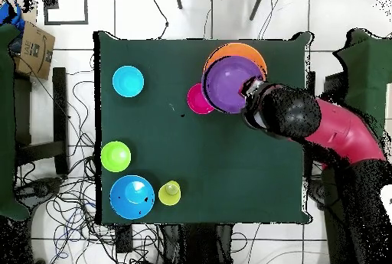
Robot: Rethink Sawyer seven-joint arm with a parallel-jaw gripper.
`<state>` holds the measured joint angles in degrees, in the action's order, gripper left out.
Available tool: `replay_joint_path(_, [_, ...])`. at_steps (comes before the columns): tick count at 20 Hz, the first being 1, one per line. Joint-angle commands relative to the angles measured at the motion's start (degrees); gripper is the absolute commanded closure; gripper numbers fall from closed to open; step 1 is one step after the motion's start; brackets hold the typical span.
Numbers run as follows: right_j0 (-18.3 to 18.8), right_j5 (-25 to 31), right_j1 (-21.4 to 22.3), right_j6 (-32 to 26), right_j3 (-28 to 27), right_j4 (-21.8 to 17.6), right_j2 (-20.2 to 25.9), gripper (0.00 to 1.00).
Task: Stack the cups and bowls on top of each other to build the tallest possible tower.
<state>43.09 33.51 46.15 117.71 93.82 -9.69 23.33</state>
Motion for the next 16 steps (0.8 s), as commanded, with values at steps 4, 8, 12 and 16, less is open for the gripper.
replay_joint_path(4, [-1.7,-1.2,-2.7,-1.8,1.2,-4.3,-0.2,0.00])
replay_joint_path(8, [-1.4,-1.3,-3.1,-2.1,1.0,-4.4,-0.1,0.00])
replay_joint_path(12, [-1.4,-1.4,-3.7,-2.3,0.3,-4.7,0.0,0.00])
replay_joint_path(16, [-1.4,-1.7,-4.3,-2.3,-0.2,-4.9,-0.1,0.00])
